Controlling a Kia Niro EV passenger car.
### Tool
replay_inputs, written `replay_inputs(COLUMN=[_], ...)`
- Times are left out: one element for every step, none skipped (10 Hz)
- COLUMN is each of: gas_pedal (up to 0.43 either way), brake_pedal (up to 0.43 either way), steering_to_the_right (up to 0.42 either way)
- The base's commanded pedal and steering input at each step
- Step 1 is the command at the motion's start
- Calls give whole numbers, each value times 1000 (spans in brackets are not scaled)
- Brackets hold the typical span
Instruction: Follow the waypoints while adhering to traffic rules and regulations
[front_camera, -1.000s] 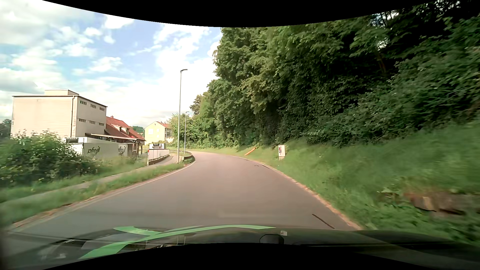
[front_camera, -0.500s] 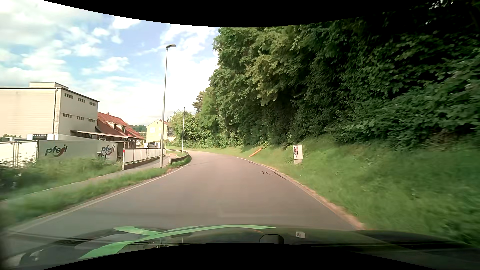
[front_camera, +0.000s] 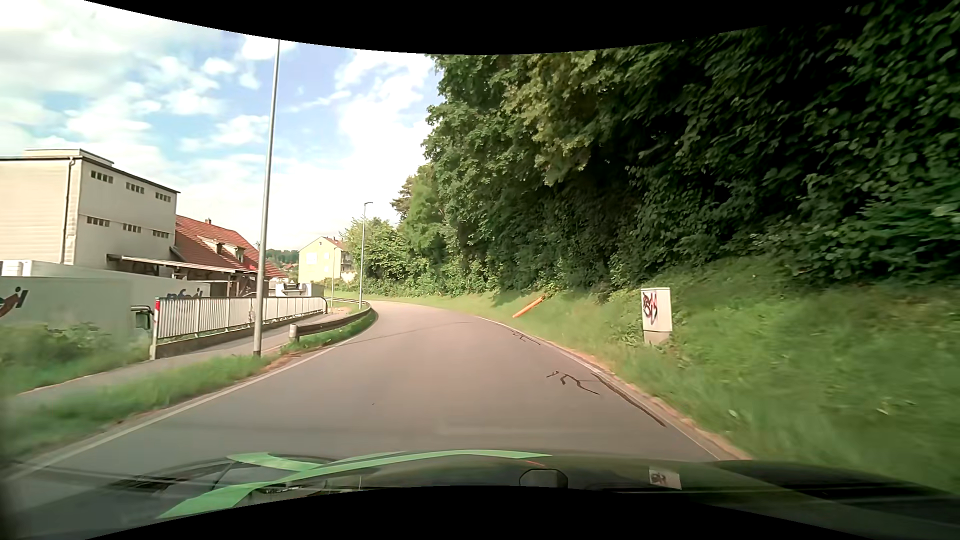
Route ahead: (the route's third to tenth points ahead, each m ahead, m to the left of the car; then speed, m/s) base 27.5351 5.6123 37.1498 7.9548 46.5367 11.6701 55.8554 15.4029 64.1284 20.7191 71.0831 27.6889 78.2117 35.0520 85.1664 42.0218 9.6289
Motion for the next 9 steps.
replay_inputs(gas_pedal=[118,118,118,118,118,118,118,118,118], brake_pedal=[0,0,0,0,0,0,0,0,0], steering_to_the_right=[-35,-37,-39,-40,-41,-43,-44,-44,-44])
